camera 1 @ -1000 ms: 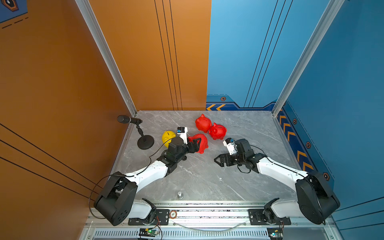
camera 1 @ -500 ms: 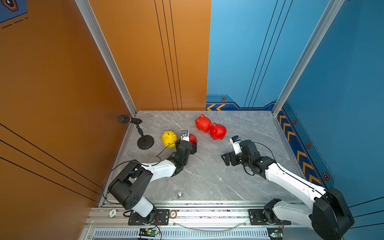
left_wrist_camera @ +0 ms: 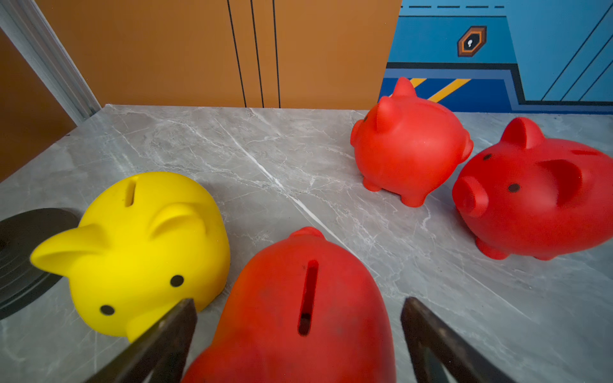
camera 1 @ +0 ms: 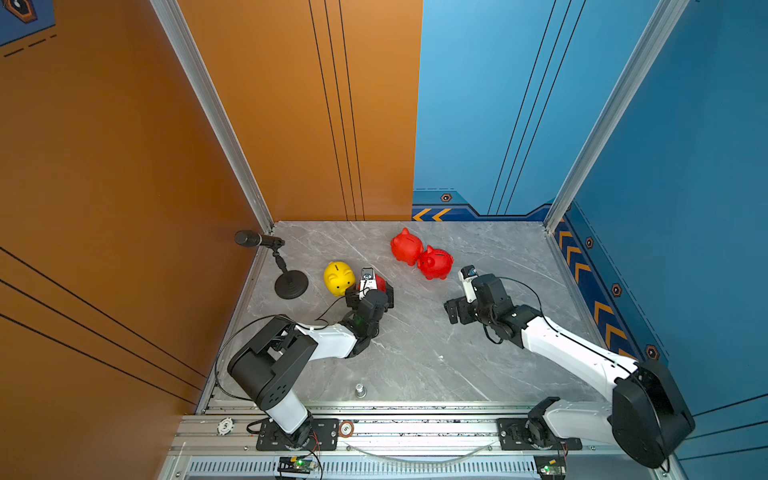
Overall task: Open piggy banks
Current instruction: Adjust the piggy bank at the center of the board, then move the piggy bank to the center of the board.
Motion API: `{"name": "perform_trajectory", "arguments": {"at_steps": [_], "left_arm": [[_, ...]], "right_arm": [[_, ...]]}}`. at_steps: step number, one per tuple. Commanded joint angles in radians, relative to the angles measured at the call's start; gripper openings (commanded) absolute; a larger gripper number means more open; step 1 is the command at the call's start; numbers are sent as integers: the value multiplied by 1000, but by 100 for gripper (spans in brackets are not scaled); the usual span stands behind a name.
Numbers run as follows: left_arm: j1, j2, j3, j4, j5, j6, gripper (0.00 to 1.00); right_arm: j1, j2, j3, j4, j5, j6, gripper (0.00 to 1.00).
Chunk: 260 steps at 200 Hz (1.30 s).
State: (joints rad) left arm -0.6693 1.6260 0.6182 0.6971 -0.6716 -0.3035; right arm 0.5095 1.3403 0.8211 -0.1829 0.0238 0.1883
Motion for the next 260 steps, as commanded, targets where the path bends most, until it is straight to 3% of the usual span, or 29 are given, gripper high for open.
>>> {"name": "perform_trajectory", "arguments": {"at_steps": [1,24,57,116,164,226,260], "left_arm": [[-6,-48,-20,-11,-18,-2,98],[-2,-111,-23,-65,34,1,98],[-4,-247,-18,-223,170,0,98],[-15,-517,1,-589,343,-57,98],[-20,-687,-21,-697,528,-62,98],[-26,-842,-11,-818,688,-51,98],[-25,-906,-13,-857,703,-37,98]], "right_arm": [[-28,67,106,-41,-78,31,100],[-45,116,159,-6,-69,45,100],[-70,274,372,-126,-49,28,100],[-103,562,739,-247,-79,36,85],[-114,807,1093,-415,-131,-6,79],[-104,972,1288,-515,-248,-85,81],[-95,963,1256,-536,-267,-119,80]]}}
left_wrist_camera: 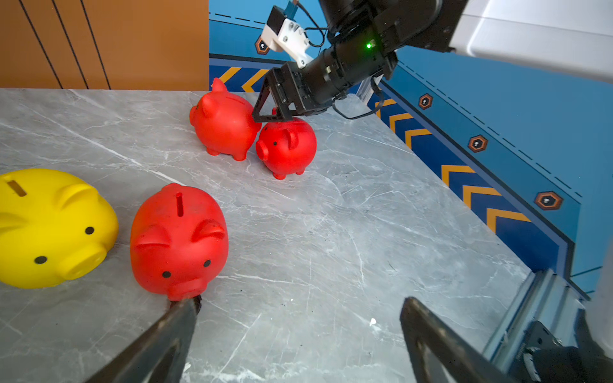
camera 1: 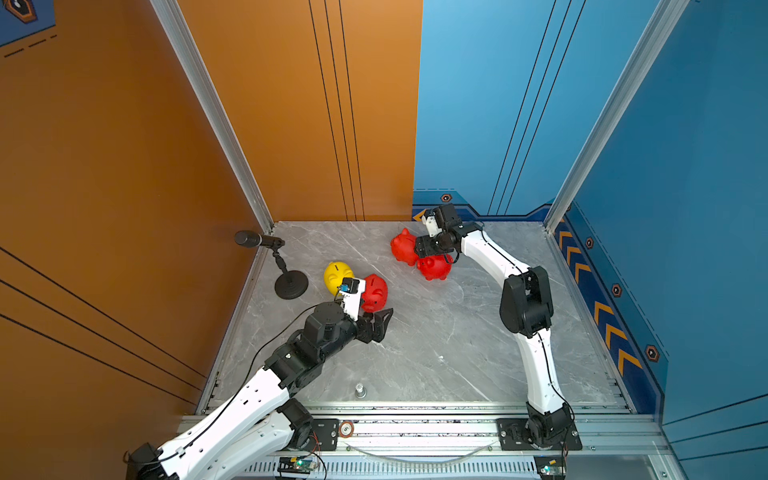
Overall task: Open piggy banks
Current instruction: Move the piggy bank to the center of the board.
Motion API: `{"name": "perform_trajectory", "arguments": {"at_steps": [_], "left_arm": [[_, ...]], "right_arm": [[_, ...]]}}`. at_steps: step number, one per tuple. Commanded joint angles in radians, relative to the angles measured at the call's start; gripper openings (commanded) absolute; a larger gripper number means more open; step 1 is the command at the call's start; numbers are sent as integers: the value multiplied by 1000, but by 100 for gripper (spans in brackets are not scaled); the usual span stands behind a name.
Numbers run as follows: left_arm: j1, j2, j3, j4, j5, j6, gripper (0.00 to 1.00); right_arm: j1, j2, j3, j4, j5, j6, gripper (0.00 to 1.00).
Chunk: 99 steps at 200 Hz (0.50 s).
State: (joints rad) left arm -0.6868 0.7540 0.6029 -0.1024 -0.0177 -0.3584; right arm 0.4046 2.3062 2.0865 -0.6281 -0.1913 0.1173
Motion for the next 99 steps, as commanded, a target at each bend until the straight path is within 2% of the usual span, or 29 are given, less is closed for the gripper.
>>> {"name": "perform_trajectory", "arguments": {"at_steps": [1,29,72,99], "left_arm": [[-8,-34,2,-58,48,18,98],[-8,-38,14,-66,59,22,98],[-8,5,42,-23,110,27,98],[-8,64,68,10,148,35,98]], "right_arm": [[10,-4,-13,-90,-53,-51,80],[26,-71,-117,-75,-112,-115,76],[70,-225,-381,-1,-257,-200,74],[95,-370,-510,36,-334,-231,74]]}}
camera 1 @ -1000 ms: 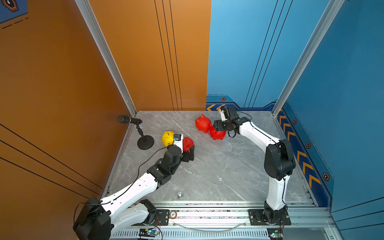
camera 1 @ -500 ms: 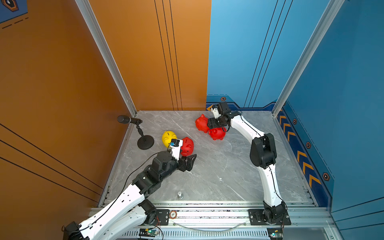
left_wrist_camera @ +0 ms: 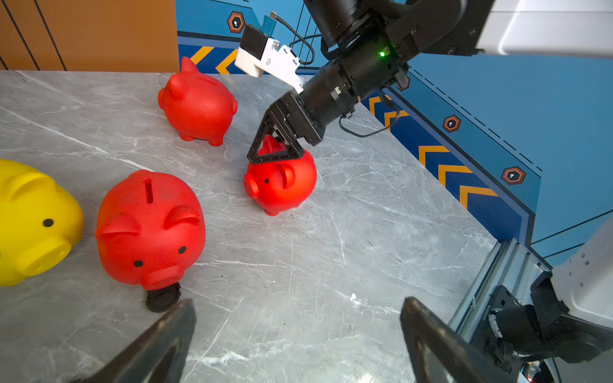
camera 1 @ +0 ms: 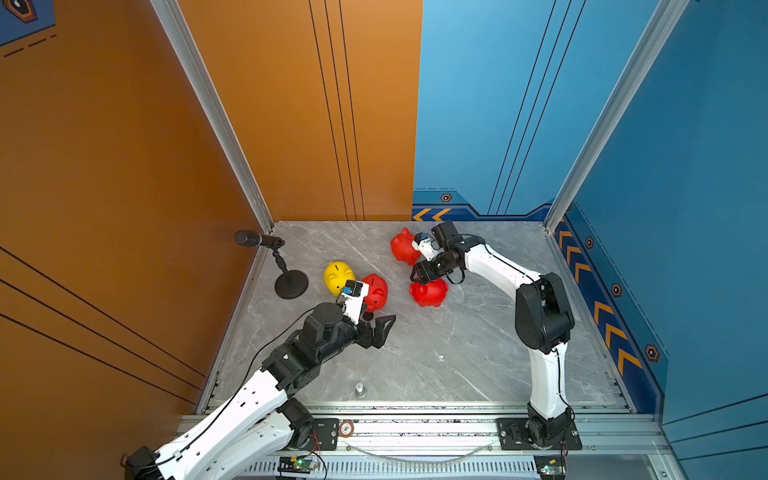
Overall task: Open piggy banks
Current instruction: Move the piggy bank to the center of the board.
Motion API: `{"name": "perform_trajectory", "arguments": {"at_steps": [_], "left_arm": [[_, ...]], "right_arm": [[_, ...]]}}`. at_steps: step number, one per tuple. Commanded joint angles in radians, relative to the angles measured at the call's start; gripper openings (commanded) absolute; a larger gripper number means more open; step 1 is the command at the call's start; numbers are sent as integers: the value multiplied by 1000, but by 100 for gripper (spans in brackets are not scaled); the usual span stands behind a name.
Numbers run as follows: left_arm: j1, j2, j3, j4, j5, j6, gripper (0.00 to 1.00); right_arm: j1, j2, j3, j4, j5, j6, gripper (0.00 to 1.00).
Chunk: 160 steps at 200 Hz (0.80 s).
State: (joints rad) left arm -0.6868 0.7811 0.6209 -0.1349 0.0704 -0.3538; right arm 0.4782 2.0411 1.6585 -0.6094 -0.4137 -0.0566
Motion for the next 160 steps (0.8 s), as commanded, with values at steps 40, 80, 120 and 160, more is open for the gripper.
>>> {"name": "perform_trajectory", "arguments": {"at_steps": [40,80,120,160], "left_arm": [[-7,184,115,80,164,57,98],[12,403,215,122,270,90,98],[107,706,381,198,475,58,98],[154,957,599,153,564,78,98]], "right_arm": [[-1,-292,-243,112,-28,75,84],[-82,-486,-493,229,129,329,88],[-85,-670,-721,249,206,423,89],[-69,-802,-900,283,210,518,90]]}}
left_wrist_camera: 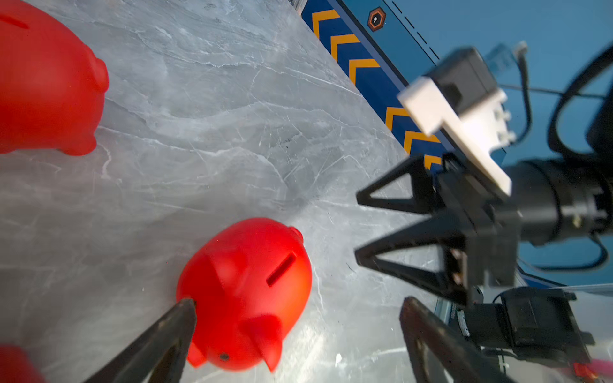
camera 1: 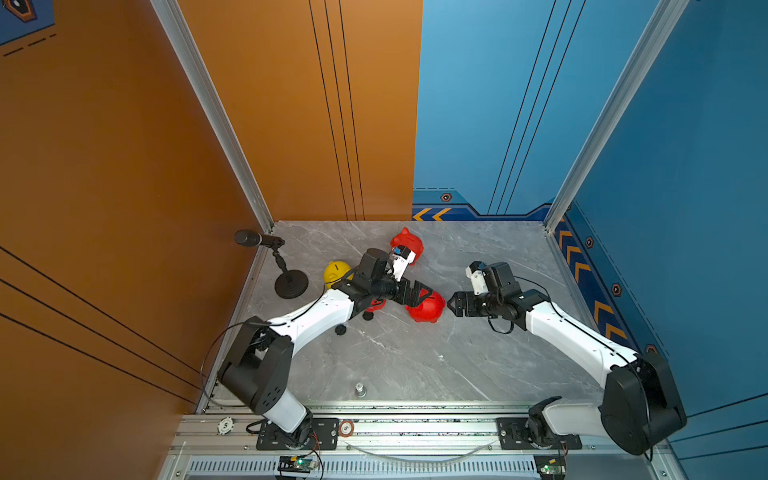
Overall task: Open piggy banks
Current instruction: Move the piggy bank to the center of the board.
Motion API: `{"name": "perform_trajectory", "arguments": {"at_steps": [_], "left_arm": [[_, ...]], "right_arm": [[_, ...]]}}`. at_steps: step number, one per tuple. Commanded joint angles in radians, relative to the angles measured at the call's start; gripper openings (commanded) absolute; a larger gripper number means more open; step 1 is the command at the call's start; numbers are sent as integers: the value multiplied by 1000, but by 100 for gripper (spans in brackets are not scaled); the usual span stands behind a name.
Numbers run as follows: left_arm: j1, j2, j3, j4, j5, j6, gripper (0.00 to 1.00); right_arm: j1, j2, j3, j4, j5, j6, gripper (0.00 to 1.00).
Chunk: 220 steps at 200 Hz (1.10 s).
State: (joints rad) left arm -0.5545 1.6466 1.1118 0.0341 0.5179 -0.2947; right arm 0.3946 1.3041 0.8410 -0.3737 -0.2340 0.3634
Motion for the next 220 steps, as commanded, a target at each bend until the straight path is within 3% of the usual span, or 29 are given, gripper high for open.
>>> {"name": "perform_trajectory", "arguments": {"at_steps": [1,58,124,187,220], "left_arm": [[23,97,113,-18,117,20,98],[38,272,247,-81,249,41,98],[-32,163,110,-114,213,56,98],[-160,8,-27,-163,111,54,98],[-239,-28,-30,-291,-78,124,98]], "right_arm": [[15,-66,-86,52,29,101,90],[49,-51,-171,154,34,177,90],[-11,-70,-154,131,24,139,91],[-75,-119,-165,92,6,97,91],[-102,-132,-162,60,10,52,92]]}}
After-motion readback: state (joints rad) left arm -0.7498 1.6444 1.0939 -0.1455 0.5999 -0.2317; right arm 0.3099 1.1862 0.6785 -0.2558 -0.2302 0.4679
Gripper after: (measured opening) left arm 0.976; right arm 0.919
